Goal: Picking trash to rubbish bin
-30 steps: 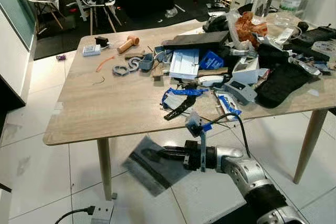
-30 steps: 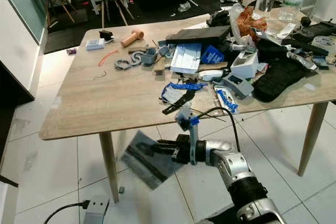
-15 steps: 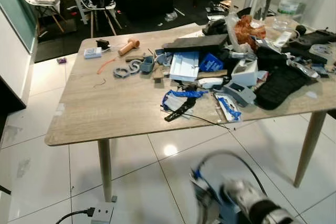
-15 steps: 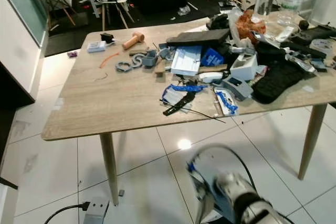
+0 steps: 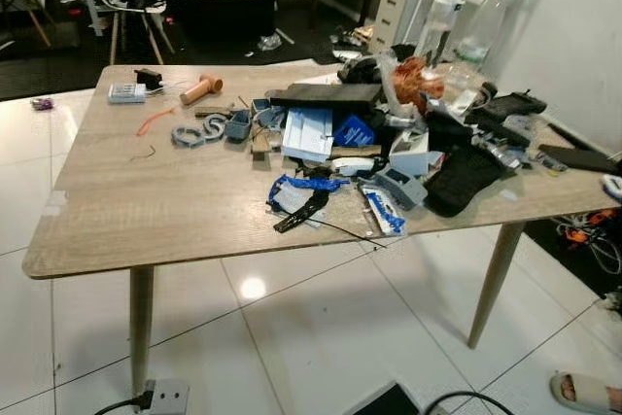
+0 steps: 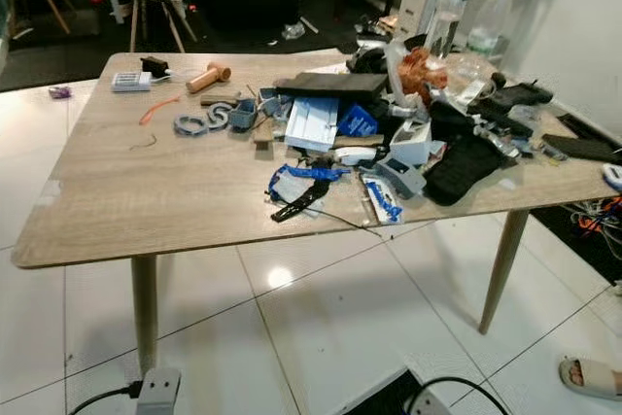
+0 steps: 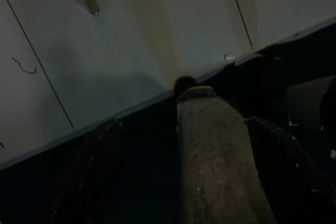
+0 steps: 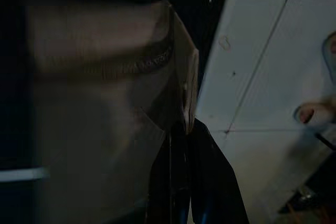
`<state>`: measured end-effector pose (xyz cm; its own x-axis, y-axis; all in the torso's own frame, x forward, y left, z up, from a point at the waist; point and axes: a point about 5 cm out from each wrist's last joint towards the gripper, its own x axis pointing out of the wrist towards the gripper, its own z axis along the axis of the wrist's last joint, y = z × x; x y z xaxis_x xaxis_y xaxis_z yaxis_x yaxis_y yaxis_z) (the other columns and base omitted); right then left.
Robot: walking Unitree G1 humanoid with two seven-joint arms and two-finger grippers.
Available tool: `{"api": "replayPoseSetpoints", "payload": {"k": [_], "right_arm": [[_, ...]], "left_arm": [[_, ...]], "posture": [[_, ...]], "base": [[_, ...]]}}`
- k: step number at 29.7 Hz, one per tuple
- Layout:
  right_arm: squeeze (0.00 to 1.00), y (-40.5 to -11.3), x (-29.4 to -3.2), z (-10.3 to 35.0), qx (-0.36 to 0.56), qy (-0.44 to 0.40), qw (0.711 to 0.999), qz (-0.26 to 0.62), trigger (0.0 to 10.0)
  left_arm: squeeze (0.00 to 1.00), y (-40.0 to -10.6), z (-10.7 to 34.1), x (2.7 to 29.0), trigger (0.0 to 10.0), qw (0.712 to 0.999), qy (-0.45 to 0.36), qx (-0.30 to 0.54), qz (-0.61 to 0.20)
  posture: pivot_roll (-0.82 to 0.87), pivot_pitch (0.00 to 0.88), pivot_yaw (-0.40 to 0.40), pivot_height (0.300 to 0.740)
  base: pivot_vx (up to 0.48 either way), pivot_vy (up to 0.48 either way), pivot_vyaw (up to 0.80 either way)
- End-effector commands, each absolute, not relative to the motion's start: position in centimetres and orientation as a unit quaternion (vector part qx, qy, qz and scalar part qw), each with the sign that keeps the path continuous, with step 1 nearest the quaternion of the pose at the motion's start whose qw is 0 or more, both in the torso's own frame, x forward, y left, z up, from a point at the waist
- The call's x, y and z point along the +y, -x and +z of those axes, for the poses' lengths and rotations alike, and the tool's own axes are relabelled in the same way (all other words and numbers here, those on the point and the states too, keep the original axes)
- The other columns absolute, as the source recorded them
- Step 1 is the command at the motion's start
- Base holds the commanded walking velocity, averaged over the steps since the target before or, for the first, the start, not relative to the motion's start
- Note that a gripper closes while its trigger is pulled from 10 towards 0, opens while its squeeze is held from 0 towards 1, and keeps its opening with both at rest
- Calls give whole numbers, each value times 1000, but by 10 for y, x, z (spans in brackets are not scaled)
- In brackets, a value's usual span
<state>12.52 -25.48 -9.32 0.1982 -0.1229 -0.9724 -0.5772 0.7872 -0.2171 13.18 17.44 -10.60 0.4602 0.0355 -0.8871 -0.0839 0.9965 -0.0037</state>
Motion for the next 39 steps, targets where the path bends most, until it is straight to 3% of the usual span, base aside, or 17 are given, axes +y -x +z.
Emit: {"api": "replayPoseSetpoints", "payload": {"k": [1,8,18,39], "right_arm": [[0,-127,-254,-93,604,291,725,155,10000],[0,-147,-237,-91,568,298,754,142,10000],[0,-146,-232,-93,566,306,753,139,10000],[0,-131,-246,-95,579,293,754,99,10000]], "left_arm": [[0,-113,-113,164,10000,836,43,546,39],[0,-107,-114,174,10000,832,19,554,29],[0,-114,-111,183,10000,837,1,546,27],[0,-112,-112,180,10000,833,-21,553,-4]], "posture": [[-115,59,-57,740],[-93,70,-17,740],[-75,68,-5,740],[-82,72,22,740]], "base": [[0,0,0],[0,0,0],[-273,0,0],[-303,0,0]]}}
